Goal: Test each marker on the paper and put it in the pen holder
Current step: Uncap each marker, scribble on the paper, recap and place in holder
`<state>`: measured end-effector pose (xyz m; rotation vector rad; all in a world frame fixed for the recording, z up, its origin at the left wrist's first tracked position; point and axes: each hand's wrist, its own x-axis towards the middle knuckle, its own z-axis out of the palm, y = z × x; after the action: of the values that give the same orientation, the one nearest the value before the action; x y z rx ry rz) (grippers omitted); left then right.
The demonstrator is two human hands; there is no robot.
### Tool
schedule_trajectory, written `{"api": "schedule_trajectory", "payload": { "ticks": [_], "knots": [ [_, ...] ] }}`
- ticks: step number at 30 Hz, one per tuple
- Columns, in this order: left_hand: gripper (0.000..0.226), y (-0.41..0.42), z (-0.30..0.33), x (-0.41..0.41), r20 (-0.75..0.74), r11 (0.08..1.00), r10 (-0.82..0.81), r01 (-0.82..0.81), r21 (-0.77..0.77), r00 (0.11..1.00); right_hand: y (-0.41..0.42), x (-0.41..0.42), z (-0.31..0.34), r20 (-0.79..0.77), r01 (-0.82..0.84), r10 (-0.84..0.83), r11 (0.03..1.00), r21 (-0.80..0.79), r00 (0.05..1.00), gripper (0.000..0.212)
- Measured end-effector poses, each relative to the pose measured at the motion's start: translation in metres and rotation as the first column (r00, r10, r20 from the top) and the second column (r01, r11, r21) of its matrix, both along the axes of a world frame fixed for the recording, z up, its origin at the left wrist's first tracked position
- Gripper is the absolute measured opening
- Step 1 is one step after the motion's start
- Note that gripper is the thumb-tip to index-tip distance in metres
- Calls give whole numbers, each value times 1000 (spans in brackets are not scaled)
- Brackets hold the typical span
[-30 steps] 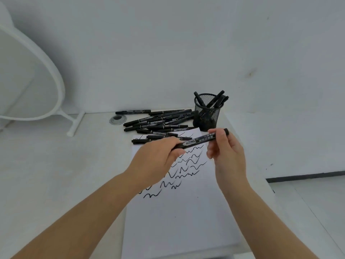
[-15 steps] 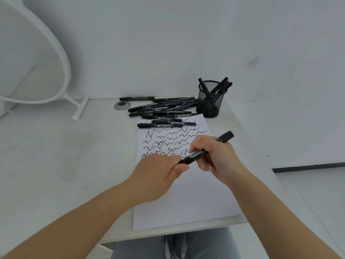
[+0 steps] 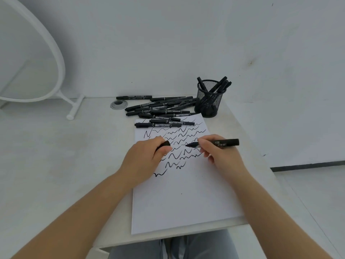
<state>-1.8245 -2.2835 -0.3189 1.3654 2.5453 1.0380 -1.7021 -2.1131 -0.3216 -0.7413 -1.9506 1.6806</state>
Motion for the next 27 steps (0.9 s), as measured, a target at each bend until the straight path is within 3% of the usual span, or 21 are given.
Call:
{"api": "schedule_trajectory", "payload": {
  "ticks": [5, 9, 14, 21, 25, 27],
  "knots": [
    [19, -3, -16, -4, 92, 1000, 15, -14, -7, 996, 6, 5, -14, -31, 239, -237, 969, 58, 971, 23],
    [19, -4, -20, -5, 161, 1000, 4, -9, 30, 987, 3, 6, -16, -13, 147, -147, 973, 179, 989, 25],
    [18, -4, -22, -5, 167, 1000, 3, -6, 20, 986, -2, 6, -16, -13, 14, -11, 976, 217, 1000, 24],
    [17, -3, -22, -6, 178, 1000, 2, -7, 27, 984, 1, 8, -19, 6, 122, -127, 962, 243, 992, 28],
    [18, -5, -21, -7, 187, 1000, -7, 2, 28, 982, 1, 9, -12, -212, 297, -241, 908, 295, 947, 19],
    [19, -5, -22, -7, 192, 999, -15, 9, 31, 981, 2, 10, -9, -247, 326, -263, 906, 269, 933, 21]
  ]
}}
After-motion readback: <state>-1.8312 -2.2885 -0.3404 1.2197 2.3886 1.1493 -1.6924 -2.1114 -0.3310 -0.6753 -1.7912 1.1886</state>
